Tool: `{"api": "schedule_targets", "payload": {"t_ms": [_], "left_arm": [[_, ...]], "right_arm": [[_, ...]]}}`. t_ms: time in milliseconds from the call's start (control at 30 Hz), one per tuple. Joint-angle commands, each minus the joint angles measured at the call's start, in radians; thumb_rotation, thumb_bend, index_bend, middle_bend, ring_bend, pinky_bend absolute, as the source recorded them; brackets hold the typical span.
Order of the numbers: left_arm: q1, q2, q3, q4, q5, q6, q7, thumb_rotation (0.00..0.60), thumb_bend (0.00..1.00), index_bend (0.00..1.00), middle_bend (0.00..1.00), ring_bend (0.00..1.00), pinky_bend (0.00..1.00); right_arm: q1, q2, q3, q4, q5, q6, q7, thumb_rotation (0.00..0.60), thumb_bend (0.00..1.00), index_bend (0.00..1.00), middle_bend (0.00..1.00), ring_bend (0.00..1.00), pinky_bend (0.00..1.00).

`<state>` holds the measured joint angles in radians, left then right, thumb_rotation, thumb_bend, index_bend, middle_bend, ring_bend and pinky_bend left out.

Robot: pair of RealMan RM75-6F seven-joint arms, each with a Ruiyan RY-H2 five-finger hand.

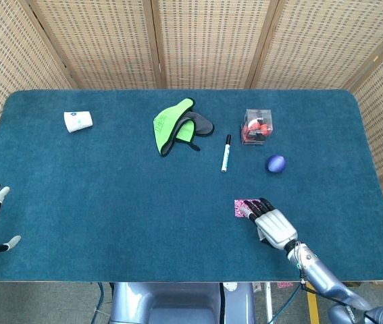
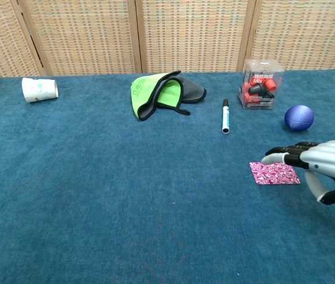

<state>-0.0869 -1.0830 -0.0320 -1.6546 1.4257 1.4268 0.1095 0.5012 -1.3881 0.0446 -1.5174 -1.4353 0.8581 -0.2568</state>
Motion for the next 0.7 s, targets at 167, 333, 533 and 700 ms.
{"api": "schedule_targets", "payload": {"t_ms": [167, 333, 533, 700], "left_arm": [[0.0, 0.0, 0.0, 0.0, -0.001, -0.001, 0.0, 0.6, 0.0, 0.0, 0.0, 0.0, 0.0], [-0.001, 0.0, 0.0, -0.001, -0.002, -0.002, 0.001, 0.6, 0.0, 0.0, 0.0, 0.0, 0.0], [-0.001, 0.0, -0.001, -0.002, -0.004, -0.002, 0.004, 0.6, 0.0, 0.0, 0.0, 0.0, 0.0], [0.0, -0.001, -0.001, -0.003, -0.005, -0.001, 0.006, 0.6, 0.0, 0.0, 0.0, 0.0, 0.0]], "right_arm": [[0.029, -0.042, 0.0, 0.022, 0.088, -0.043, -0.076, 0.6, 1.0, 0.06, 0.04, 0.0, 0.0], [0.034, -0.037, -0.013, 0.026, 0.115, -0.053, -0.081, 0.6, 1.0, 0.06, 0.06, 0.0, 0.02], [0.031, -0.008, -0.041, 0.008, 0.099, -0.054, -0.064, 0.6, 1.0, 0.06, 0.09, 0.01, 0.1], [0.019, 0.028, -0.083, -0.016, 0.046, -0.038, -0.039, 0.6, 1.0, 0.06, 0.1, 0.01, 0.12]]}}
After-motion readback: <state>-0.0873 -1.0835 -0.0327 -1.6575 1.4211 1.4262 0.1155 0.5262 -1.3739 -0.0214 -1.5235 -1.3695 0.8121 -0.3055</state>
